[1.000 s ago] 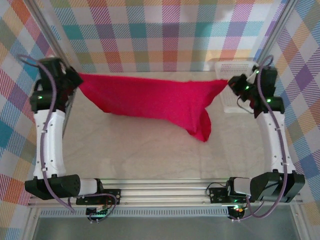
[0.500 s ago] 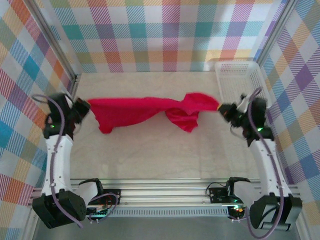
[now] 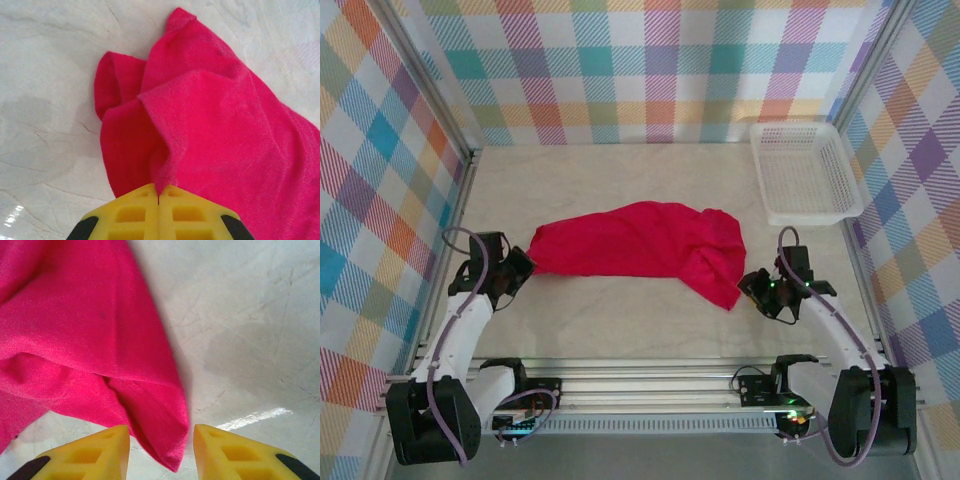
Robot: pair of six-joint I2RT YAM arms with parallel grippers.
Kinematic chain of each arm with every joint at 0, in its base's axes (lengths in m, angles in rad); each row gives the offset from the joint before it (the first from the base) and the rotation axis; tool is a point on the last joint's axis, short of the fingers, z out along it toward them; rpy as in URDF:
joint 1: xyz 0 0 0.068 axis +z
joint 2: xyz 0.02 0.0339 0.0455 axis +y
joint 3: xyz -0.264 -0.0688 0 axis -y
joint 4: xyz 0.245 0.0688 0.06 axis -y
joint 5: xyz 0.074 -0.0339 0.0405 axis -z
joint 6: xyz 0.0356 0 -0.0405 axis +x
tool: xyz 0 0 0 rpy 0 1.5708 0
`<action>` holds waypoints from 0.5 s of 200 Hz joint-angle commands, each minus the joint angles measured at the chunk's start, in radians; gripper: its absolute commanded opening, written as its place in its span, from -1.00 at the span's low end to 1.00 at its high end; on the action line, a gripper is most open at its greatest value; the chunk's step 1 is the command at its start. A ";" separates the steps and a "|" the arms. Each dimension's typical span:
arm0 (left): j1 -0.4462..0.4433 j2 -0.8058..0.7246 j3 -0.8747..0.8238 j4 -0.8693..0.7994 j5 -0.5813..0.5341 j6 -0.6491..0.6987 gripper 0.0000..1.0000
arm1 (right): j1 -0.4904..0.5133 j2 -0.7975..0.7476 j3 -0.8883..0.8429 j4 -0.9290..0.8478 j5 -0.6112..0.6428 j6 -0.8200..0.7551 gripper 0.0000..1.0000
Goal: Fold the inside-out t-shirt
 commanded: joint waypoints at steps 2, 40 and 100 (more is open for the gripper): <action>-0.053 0.022 -0.008 0.039 -0.044 -0.015 -1.00 | 0.026 -0.019 0.085 -0.036 0.020 -0.035 -0.30; -0.085 0.055 0.017 0.040 -0.064 -0.003 -1.00 | 0.152 0.163 0.161 0.129 -0.026 -0.038 -0.79; -0.089 0.062 0.044 0.027 -0.057 0.013 -1.00 | 0.229 0.531 0.317 0.214 -0.006 -0.148 -0.37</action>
